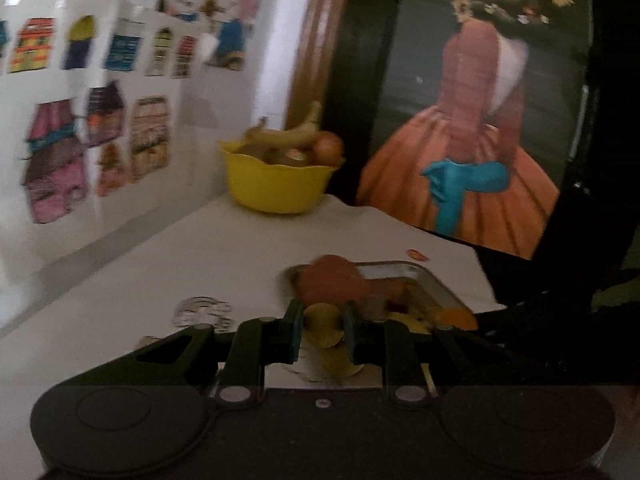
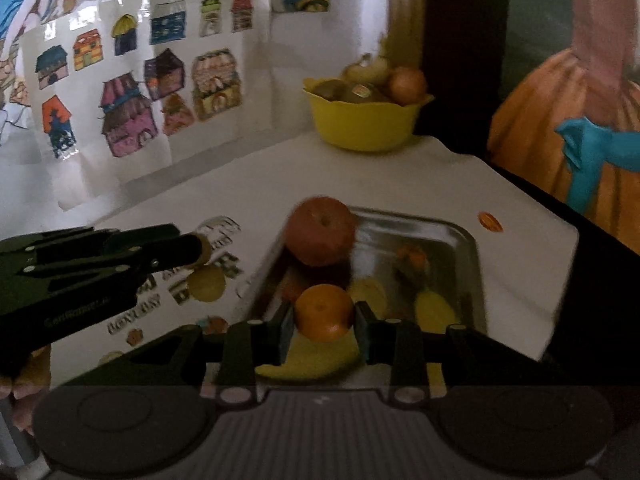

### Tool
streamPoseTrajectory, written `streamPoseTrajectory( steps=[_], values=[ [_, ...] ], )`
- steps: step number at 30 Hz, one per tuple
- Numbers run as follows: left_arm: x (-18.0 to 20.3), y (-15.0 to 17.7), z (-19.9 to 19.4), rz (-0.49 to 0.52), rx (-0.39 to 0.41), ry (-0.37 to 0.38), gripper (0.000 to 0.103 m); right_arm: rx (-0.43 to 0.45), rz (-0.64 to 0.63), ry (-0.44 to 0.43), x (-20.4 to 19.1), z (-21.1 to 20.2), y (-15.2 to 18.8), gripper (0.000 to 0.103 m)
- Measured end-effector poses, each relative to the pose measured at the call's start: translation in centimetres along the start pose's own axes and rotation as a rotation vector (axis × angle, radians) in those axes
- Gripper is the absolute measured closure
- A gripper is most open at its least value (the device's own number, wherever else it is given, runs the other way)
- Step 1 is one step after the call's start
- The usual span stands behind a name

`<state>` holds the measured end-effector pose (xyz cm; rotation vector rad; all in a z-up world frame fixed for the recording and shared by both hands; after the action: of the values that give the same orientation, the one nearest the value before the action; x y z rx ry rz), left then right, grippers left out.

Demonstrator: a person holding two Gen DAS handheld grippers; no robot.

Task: Organize fruits
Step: 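Carry the small brown fruits and the orange over the metal tray with both grippers, then lower both held fruits into the tray and open both grippers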

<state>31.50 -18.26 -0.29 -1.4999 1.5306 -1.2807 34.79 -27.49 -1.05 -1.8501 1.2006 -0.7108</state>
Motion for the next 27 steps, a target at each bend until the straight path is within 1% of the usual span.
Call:
streamPoseTrajectory(
  steps=[5, 10, 14, 23, 25, 27],
  values=[
    [2.3, 0.7, 1.5, 0.007, -0.014, 0.050, 0.081, -0.020, 0.015, 0.029, 1.3, -0.6, 1.8, 0.066],
    [3.2, 1.4, 2.4, 0.008, -0.036, 0.076, 0.080, -0.038, 0.024, 0.040, 2.2, -0.5, 3.1, 0.066],
    [3.3, 1.5, 2.6, 0.007, -0.031, 0.080, 0.080, -0.047, 0.026, 0.036, 2.3, -0.2, 3.8, 0.066],
    [3.1, 1.6, 2.7, 0.004, -0.036, 0.082, 0.079, -0.056, 0.025, 0.027, 1.6, 0.5, 4.0, 0.066],
    [2.9, 1.7, 2.7, 0.000, -0.045, 0.086, 0.079, -0.053, 0.026, 0.030, 1.5, 0.6, 4.0, 0.064],
    [2.9, 1.8, 2.7, -0.004, -0.054, 0.091, 0.079, -0.048, 0.025, 0.034, 1.4, 0.5, 4.0, 0.060]
  ],
)
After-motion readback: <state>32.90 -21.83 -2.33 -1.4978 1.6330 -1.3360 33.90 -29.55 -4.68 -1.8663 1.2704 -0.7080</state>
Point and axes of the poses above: each gripper's, at about its wrist camera, not at the fingertips, and z roughly the way its jaws point, x to its right, y to its underside, the point moved 10 cm from there along z, roughly the way its jaws point, and after that the axes turned 6 degrees about x, right-handed, at the moved point
